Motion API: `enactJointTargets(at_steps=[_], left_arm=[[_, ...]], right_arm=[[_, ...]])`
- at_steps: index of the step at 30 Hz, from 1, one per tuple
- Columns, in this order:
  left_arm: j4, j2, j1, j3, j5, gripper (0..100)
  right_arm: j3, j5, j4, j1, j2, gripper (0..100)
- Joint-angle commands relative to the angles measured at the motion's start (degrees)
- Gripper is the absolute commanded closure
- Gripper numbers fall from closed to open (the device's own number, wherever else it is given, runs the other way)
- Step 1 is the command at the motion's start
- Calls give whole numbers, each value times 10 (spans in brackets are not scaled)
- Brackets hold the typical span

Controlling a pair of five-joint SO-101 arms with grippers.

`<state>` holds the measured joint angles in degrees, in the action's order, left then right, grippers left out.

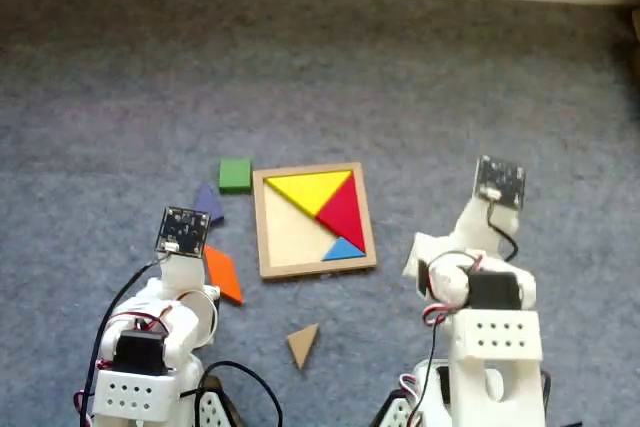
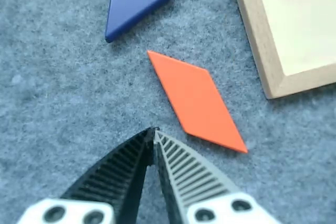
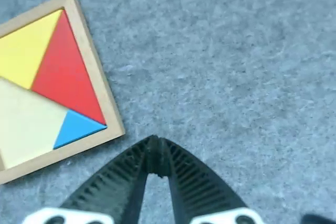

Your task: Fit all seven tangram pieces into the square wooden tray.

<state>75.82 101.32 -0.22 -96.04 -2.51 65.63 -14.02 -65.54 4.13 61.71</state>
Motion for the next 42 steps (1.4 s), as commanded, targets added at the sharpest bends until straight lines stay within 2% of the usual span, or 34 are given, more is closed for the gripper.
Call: enactJointTargets(at_steps=[1,6,25,28,31,36,37,40,42], left_arm=[[2,28,9,-11,4,995],[2,28,12,-11,4,995],[2,29,9,-7,4,995],[1,29,5,43,4,995],[0,29,-36,103,5,995],[-38,28,-65,203,6,995],[-39,28,-64,219,25,995],[-40,28,-65,269,168,995],[-40,26,-64,300,186,995]], right_arm=[[75,8,71,-31,73,994],[153,11,85,-53,153,994],[359,10,82,-51,439,994],[360,11,84,-51,429,994],[360,9,82,-50,428,994],[361,11,82,-50,423,994],[361,11,81,-50,423,994],[361,11,81,-51,423,994],[361,11,81,-51,423,994]])
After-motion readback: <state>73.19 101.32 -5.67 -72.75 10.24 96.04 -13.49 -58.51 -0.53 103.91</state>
